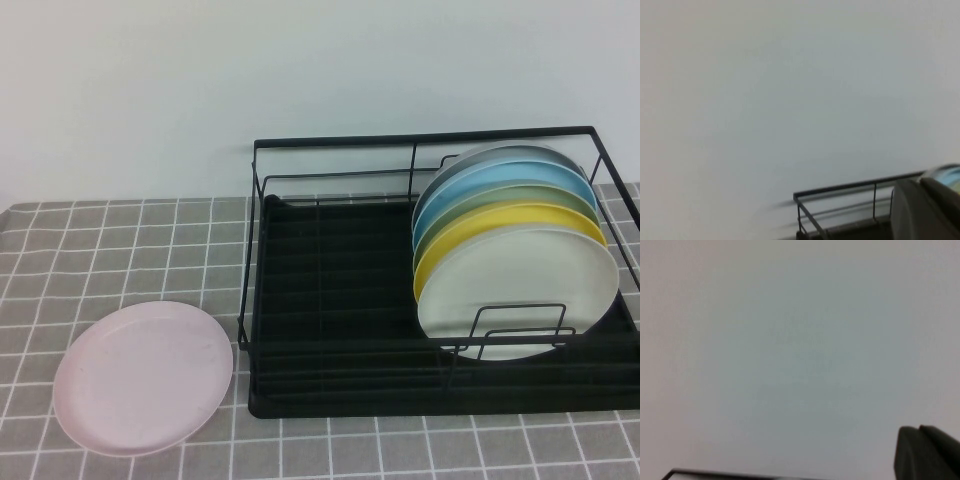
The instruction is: Place plate on rack
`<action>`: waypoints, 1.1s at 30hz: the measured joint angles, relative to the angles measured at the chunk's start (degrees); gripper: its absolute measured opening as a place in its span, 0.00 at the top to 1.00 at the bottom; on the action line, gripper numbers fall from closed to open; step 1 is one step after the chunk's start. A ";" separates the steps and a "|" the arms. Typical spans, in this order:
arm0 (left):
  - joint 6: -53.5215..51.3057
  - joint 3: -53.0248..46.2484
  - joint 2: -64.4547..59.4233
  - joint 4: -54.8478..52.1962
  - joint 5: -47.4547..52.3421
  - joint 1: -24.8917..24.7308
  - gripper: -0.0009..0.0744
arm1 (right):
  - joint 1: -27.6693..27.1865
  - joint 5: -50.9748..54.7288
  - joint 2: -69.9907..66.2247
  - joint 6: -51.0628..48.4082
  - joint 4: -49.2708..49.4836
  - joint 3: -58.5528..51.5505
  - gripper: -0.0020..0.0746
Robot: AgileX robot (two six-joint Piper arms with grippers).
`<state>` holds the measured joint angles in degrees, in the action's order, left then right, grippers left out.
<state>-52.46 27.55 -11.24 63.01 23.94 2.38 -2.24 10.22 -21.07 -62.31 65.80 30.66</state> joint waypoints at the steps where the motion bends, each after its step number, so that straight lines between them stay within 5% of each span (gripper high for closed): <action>1: 0.00 0.71 -1.34 -0.39 0.00 0.00 0.99 | 0.59 0.15 -1.02 0.00 0.14 0.21 0.98; 8: 1.77 1.75 -9.72 -1.84 0.00 0.00 0.99 | 3.37 2.22 -2.22 -0.29 4.30 0.41 0.98; 15: 6.27 1.75 -14.22 -8.11 -0.38 0.00 0.99 | 6.16 8.50 -8.96 -6.01 -16.24 1.02 0.98; 24: 20.72 1.80 -18.48 -21.69 3.18 0.00 0.99 | 9.79 12.27 -20.90 14.60 -43.36 11.22 0.98; 33: 29.32 8.92 -28.04 -36.50 13.44 0.00 0.99 | 15.67 28.70 -33.94 19.30 -36.62 22.23 0.98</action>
<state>-23.15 36.47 -39.28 26.51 37.38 2.38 13.44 38.92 -55.01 -43.01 29.19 52.89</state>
